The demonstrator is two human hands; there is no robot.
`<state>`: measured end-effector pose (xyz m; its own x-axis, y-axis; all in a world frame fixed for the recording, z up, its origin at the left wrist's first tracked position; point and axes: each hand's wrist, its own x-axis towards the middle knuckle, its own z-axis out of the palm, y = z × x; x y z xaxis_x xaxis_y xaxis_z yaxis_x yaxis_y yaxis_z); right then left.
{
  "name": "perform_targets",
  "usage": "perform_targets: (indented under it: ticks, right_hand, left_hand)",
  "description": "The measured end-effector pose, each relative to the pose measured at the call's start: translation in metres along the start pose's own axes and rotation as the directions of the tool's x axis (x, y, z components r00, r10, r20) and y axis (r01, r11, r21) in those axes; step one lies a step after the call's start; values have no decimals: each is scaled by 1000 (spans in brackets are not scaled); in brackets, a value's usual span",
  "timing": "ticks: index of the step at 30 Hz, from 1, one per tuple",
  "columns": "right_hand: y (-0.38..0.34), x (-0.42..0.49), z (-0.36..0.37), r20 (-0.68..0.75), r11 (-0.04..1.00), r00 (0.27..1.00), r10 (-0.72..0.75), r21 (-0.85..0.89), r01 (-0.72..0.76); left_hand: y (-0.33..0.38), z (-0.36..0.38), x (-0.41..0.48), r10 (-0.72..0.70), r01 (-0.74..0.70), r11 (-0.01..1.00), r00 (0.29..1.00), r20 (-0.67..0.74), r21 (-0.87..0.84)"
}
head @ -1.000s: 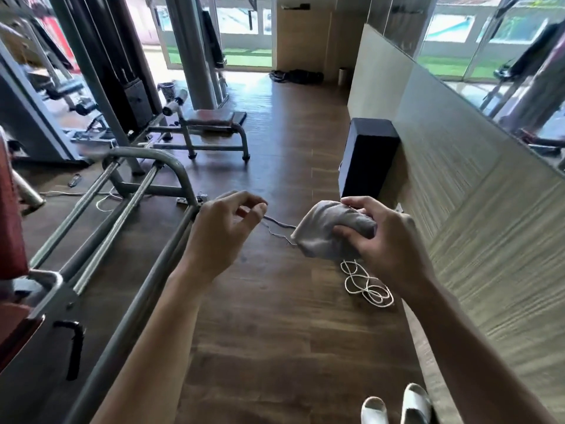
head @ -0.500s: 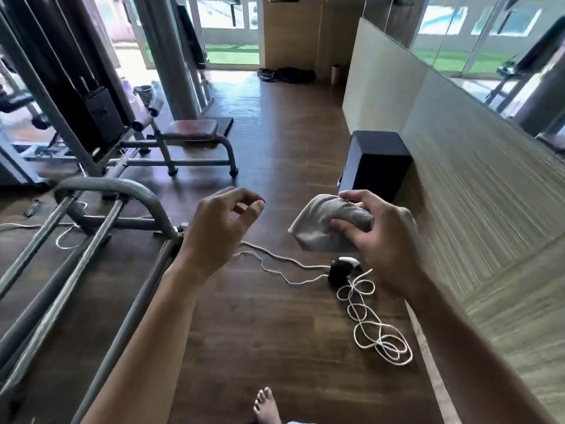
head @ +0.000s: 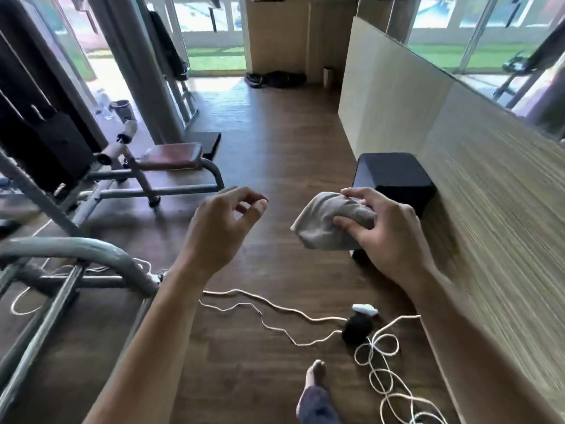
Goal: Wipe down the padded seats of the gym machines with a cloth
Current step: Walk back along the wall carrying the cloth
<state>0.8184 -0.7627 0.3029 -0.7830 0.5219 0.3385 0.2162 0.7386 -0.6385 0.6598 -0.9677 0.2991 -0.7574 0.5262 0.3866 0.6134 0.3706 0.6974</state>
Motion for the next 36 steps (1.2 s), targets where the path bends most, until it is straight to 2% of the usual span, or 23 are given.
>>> perform_targets:
  ticks: [8,17,23,30,36]
  right_hand:
    - [70,176,39,65,1000,998,11,12,-12]
    - [140,346,70,65,998,996,66,13,-67]
    - [190,470,99,-1,990,990,141,5,-141]
    - [240,604,114,-103,964,959,265,16,-265]
    - [291,667,109,-195,920,900,389,37,-389]
  left_hand:
    - [-46,69,166,-80,80,996,997,0,-31]
    - [-97,146,347,-83,85,995,996,44,-50]
    - [-140,207,492,-9,20,996,991,132,-84]
    - [-166,279,664,128,-99,989,940,315,-107]
    - [-161,361,761,299,-222,952,814,498,-210]
